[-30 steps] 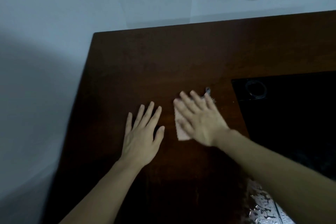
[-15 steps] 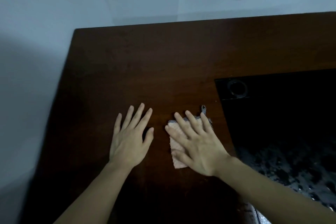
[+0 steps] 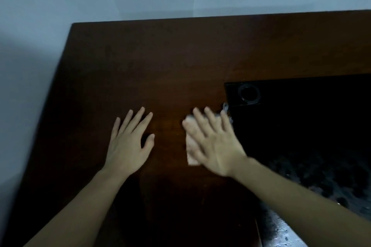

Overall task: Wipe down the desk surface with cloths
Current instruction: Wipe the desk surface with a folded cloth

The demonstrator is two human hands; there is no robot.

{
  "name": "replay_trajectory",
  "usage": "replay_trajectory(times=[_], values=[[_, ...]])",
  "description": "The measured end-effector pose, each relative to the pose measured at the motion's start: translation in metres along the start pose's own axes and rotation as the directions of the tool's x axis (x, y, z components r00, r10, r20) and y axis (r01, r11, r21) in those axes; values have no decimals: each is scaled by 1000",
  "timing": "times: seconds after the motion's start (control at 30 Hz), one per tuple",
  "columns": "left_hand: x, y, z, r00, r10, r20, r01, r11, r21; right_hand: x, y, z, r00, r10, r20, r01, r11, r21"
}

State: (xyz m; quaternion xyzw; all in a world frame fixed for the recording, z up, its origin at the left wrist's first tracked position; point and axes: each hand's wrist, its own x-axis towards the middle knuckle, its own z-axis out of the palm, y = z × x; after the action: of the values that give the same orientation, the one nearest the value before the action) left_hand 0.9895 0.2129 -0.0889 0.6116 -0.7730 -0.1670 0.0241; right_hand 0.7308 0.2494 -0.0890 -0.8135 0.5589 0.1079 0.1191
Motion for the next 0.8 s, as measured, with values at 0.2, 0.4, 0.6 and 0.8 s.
replay_trajectory(times=[0.2, 0.4, 0.6, 0.8], values=[[-7, 57, 16, 996, 35, -77, -47, 987, -155, -10, 24, 3, 997, -74, -6, 74, 997, -4], [-2, 73, 35, 996, -5, -87, -1, 997, -73, 57, 75, -21, 994, 98, -52, -100, 994, -35], [-5, 75, 33, 997, -16, -71, 14, 999, -32, 5, 46, -1, 998, 28, -48, -28, 999, -16], [-7, 78, 29, 998, -34, -58, 31, 999, -40, -66, 39, 27, 981, -195, -7, 195, 980, 29]])
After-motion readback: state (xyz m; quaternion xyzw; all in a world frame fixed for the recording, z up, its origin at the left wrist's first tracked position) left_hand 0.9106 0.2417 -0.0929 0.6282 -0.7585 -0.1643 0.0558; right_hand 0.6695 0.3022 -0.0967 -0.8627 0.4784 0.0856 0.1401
